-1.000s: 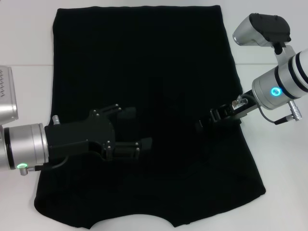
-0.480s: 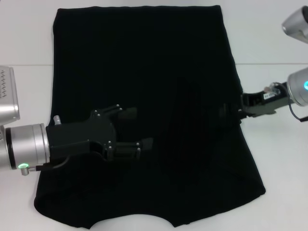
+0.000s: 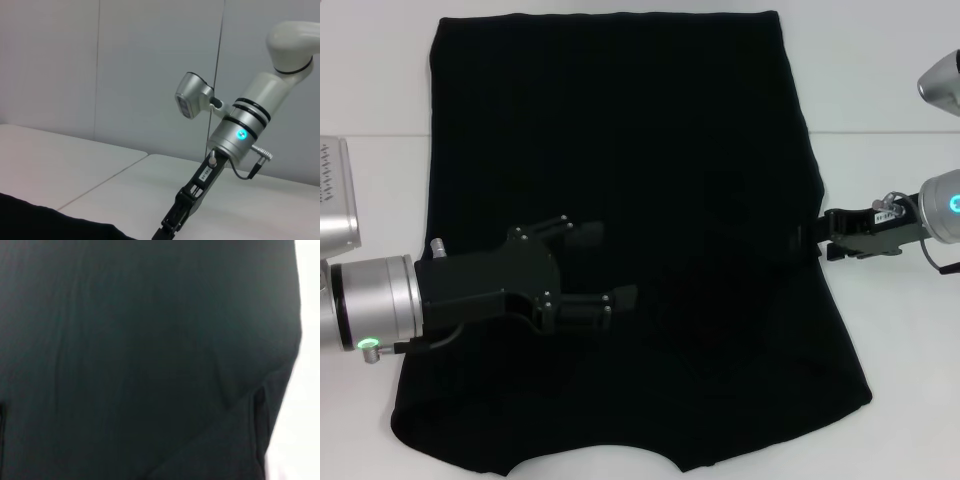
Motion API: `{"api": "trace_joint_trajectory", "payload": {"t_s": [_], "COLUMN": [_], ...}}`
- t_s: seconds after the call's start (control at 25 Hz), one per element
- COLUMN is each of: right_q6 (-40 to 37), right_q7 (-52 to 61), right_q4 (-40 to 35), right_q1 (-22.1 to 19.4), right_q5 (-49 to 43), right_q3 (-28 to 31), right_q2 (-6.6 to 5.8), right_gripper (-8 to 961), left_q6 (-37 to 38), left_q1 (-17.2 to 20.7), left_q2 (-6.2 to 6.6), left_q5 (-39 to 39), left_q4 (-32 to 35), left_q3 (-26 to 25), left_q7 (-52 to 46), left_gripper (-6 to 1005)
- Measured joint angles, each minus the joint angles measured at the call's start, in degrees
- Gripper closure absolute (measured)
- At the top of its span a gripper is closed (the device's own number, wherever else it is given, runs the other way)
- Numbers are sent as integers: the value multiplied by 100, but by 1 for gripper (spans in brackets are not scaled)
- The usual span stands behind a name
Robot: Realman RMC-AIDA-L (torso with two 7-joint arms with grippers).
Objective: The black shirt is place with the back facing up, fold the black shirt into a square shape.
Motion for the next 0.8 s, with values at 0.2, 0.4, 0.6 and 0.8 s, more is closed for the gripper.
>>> {"api": "trace_joint_trajectory", "payload": {"t_s": [0.2,0.4,0.6,0.8], "right_q6": [259,395,494,520], "right_q7": [-40,-44,-46,-32], "right_q4": [151,163,179,181], "right_q1": [50,56,121,188], "right_q5": [0,38,60,45], "right_q3": [-7,10,10,-18], "right_q2": [41,59,121,173], "right_gripper": [305,305,306,306], "left_q6": [0,-45,-58,-69], "left_q1": [0,0,-4,-7], "left_q2": [4,13,16,17], "left_q5": [0,0,-14,-23], "left_q4": [1,0,5,9], "left_q3": [0,-48,-60,-90], "left_q7": [0,0,0,0], "left_gripper": [63,63,63,63]}}
